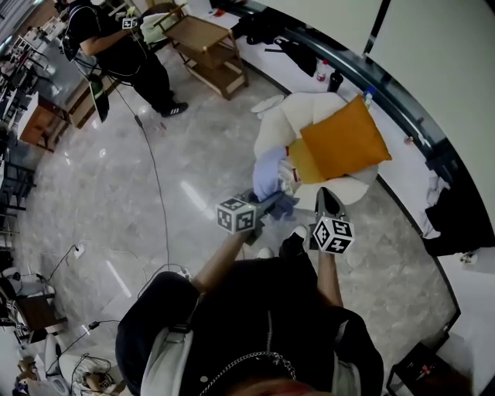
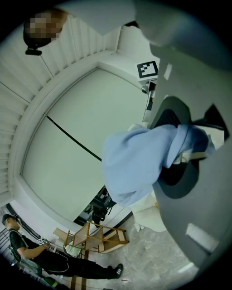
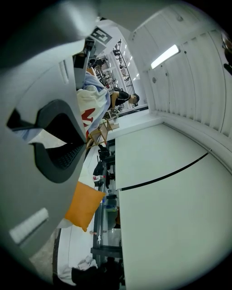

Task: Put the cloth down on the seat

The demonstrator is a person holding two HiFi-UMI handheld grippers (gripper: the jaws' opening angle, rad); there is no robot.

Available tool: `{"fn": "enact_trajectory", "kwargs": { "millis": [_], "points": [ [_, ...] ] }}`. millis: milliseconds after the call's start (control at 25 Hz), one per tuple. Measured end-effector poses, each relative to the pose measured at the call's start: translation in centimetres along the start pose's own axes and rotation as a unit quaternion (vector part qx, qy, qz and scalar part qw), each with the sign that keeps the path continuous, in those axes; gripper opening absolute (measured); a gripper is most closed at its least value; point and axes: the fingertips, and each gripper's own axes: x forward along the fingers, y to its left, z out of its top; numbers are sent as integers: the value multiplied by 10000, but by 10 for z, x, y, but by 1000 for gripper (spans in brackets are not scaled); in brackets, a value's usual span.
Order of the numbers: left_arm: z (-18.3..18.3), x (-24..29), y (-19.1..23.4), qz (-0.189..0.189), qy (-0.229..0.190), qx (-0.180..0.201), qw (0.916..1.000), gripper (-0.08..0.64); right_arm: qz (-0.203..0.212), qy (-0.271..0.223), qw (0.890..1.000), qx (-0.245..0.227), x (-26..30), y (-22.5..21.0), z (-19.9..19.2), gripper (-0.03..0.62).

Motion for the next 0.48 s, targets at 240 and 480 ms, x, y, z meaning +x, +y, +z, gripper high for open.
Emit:
{"fn": "enact_trajectory", "kwargs": {
  "millis": [240, 480],
  "points": [
    [16, 44, 6, 87, 68, -20, 9999, 152, 10, 56, 9999, 102, 26, -40, 21, 1],
    [29, 83, 12, 294, 49, -70, 9995, 152, 176, 149, 9996, 135, 51, -76, 35, 1]
  ]
}}
